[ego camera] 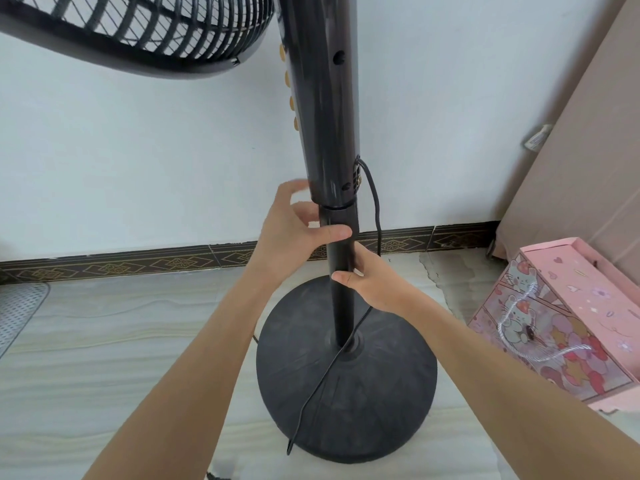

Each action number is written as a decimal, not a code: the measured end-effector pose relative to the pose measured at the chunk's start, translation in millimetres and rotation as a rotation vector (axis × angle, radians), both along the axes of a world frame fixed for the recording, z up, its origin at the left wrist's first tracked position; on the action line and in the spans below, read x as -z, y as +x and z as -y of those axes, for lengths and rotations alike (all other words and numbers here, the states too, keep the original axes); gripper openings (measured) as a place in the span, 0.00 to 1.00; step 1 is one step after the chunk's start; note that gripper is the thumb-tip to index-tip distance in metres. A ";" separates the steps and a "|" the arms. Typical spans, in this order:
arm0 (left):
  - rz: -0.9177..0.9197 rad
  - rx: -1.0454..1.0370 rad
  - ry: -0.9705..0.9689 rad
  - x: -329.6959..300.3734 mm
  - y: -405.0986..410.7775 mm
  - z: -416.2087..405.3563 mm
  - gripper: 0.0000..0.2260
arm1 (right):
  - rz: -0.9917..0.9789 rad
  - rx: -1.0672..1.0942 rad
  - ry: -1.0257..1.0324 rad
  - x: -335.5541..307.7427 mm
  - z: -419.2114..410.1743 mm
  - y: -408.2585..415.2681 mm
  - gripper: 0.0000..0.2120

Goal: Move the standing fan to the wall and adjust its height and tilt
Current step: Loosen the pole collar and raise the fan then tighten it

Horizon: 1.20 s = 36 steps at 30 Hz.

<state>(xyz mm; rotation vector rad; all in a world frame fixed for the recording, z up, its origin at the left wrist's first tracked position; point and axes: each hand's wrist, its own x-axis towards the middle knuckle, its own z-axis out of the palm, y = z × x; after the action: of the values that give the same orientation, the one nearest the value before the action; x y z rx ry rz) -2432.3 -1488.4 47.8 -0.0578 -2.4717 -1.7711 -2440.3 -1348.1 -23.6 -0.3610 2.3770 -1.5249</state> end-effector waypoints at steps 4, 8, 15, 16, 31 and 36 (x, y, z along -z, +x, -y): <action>0.043 0.214 0.052 -5.3 -1.3 1.6 0.18 | -0.001 0.006 0.007 -0.6 2.2 0.9 0.21; -0.066 -0.065 -0.093 -0.5 0.8 -12.2 0.20 | -0.004 0.019 0.012 0.0 2.1 1.3 0.21; 0.089 0.254 -0.010 -10.0 1.9 -2.7 0.22 | 0.014 0.012 0.012 -1.5 1.8 1.7 0.21; 0.094 0.307 0.002 -10.7 1.5 3.6 0.20 | 0.013 0.007 0.018 -2.2 1.7 1.2 0.21; -0.057 0.135 -0.093 0.9 1.3 -1.7 0.22 | -0.022 0.022 0.012 -0.1 1.9 2.2 0.20; -0.032 0.172 -0.088 -3.6 2.4 -5.0 0.23 | -0.008 0.025 -0.006 -0.1 2.4 2.5 0.20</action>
<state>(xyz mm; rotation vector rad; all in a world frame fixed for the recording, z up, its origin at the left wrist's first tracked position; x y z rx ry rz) -2429.9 -1483.4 51.4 -0.3119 -2.5900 -1.7059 -2437.9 -1350.5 -23.4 -0.3401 2.3922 -1.5443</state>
